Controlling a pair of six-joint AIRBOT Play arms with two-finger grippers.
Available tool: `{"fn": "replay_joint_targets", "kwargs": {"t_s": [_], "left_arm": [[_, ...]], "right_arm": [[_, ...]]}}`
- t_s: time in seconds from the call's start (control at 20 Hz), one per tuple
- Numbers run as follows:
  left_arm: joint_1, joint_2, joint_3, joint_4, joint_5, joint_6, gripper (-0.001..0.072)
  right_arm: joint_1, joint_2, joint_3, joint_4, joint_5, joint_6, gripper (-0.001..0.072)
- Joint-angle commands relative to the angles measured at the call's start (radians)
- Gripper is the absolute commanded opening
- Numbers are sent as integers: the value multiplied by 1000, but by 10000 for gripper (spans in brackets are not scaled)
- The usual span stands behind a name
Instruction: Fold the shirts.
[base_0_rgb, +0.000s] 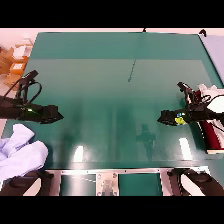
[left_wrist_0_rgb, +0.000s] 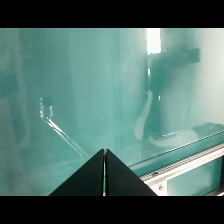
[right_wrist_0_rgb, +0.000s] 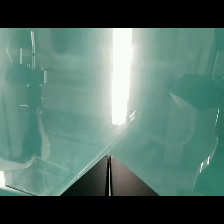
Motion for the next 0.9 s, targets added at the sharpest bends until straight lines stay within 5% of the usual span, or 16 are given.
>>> {"fn": "replay_joint_targets", "kwargs": {"t_s": [0.0, 0.15, 0.3, 0.4, 0.7, 0.85], "left_arm": [[0, 1, 0, 39, -7, -9, 22], [1, 2, 0, 186, -75, -54, 22], [1, 1, -1, 638, -151, -205, 34], [32, 1, -12, 937, -181, -267, 683], [413, 1, -294, 855, -118, -80, 718], [506, -4, -427, 848, 24, -43, 717]], "right_arm": [[1, 1, -1, 1, 0, 1, 27], [1, 1, -1, 1, 0, 1, 27], [1, 1, -1, 1, 0, 1, 27], [1, 1, -1, 1, 0, 1, 27], [1, 1, -1, 1, 0, 1, 27], [1, 1, -1, 1, 0, 1, 27]]}}
